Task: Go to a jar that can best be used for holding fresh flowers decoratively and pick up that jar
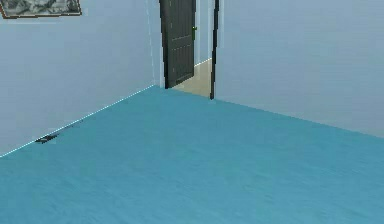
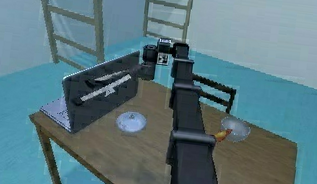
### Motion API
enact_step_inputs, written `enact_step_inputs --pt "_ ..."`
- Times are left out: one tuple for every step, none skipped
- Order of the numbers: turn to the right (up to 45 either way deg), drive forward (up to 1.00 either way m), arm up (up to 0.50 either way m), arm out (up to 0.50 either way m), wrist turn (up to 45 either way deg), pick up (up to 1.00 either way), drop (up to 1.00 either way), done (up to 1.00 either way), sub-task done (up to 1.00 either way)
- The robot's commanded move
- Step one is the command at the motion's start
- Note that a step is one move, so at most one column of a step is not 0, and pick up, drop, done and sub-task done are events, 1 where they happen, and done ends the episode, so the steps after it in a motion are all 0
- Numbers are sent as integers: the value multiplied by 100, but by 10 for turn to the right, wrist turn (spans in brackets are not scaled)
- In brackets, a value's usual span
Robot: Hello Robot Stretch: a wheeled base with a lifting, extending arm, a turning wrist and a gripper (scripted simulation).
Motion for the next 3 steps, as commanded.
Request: enact_step_inputs --pt "0 0 0 0 450 0 0 0 0" --pt "0 0 0 0 150 0 0 0 0" --pt "0 0 -30 0 0 0 0 0 0"
